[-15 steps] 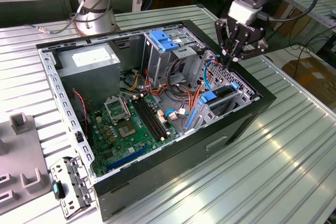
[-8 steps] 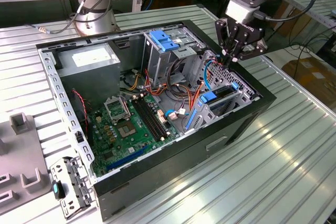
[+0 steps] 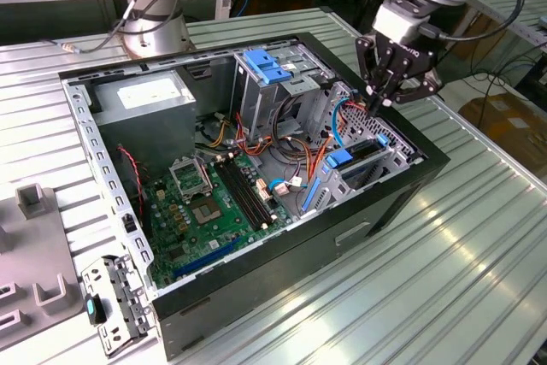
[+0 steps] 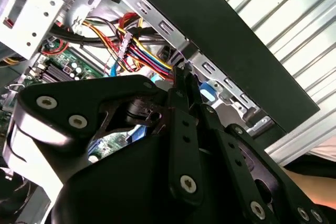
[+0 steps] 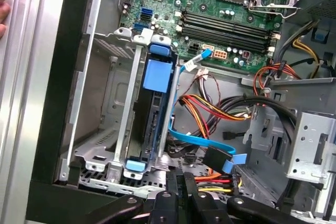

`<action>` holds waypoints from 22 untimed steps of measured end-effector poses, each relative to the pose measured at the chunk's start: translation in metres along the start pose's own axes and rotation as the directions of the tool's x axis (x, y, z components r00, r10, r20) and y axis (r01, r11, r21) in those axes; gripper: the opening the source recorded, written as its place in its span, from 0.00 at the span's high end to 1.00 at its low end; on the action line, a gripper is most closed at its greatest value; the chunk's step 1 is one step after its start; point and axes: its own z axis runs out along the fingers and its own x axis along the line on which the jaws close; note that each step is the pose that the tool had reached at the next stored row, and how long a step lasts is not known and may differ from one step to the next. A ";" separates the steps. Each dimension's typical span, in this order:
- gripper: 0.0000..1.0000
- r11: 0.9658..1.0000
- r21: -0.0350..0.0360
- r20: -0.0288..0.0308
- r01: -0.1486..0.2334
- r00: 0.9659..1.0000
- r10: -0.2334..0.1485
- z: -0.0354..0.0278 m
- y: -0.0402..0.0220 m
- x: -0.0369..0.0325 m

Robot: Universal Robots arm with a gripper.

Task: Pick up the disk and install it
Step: 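Insert the first disk wire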

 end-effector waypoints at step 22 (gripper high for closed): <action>0.84 0.998 0.000 -0.002 -0.067 0.998 0.067 0.0027 0.0034 0.0017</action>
